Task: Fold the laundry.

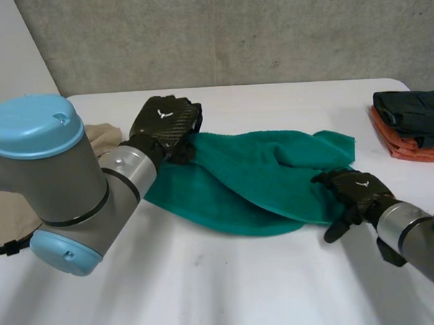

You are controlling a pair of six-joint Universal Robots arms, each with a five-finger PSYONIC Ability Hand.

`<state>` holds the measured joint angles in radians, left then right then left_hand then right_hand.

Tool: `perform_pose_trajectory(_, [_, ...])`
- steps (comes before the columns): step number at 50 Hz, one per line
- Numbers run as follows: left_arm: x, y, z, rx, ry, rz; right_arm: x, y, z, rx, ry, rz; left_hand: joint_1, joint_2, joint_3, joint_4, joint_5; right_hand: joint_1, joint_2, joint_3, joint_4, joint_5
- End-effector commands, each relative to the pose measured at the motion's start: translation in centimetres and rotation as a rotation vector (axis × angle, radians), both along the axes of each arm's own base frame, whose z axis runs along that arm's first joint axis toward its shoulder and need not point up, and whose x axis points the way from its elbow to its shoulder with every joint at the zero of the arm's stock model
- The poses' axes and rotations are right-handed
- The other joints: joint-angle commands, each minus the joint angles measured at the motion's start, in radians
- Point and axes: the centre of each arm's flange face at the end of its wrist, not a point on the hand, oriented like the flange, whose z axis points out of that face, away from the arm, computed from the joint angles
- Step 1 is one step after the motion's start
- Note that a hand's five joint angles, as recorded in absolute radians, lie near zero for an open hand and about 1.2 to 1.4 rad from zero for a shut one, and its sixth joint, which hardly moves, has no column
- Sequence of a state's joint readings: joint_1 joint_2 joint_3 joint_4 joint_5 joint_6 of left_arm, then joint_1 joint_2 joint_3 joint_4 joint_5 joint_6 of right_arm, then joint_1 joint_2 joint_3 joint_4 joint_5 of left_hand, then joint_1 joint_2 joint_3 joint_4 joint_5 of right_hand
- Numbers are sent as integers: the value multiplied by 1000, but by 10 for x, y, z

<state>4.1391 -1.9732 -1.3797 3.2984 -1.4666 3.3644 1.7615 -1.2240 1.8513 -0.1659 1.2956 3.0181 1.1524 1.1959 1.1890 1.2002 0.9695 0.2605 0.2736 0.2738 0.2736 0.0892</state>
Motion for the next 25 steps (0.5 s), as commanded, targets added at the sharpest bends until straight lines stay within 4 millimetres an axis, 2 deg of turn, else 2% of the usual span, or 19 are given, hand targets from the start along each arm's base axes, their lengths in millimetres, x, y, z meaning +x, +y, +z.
perform_pose_trajectory(1, [-6,5,15,-12,56,-18,28,3,-8,-71,-94,-9,244,200,207,196,252,24,11,11,11,21])
perform_pose_trajectory(7, [-5,8,28,-19,99,-16,37,-17,-21,-139,-37,-69,244,200,207,196,252,161,148,148,148,158])
perform_pose_trajectory(11, [-2,11,39,-44,114,-14,37,-31,-21,-192,44,-85,244,200,207,196,252,1134,1121,1120,1121,1130])
perform_pose_trajectory(13, [0,12,45,-58,119,-12,36,-35,-14,-240,86,-91,244,200,207,196,252,1136,1123,1122,1123,1132])
perform_pose_trajectory(15, [3,13,50,-68,122,-6,35,-37,2,-292,98,-92,244,200,207,196,252,1136,1123,1122,1123,1132])
perform_pose_trajectory(16, [6,14,54,-71,122,-1,35,-35,33,-379,107,-82,244,200,207,196,252,1136,1123,1122,1123,1132])
perform_pose_trajectory(19, [14,12,58,-66,113,19,33,-25,79,-511,161,-57,244,200,207,196,252,1136,1123,1122,1123,1132])
perform_pose_trajectory(20, [20,10,59,-54,97,35,31,-14,104,-567,229,-23,244,200,207,196,252,1136,1123,1122,1123,1132])
perform_pose_trajectory(23, [30,6,57,-22,62,60,24,-1,133,-612,362,51,244,200,207,196,252,1136,1123,1122,1123,1132])
perform_pose_trajectory(25, [37,5,52,16,23,75,19,-1,139,-596,420,70,244,200,207,196,252,1136,1123,1122,1123,1132])
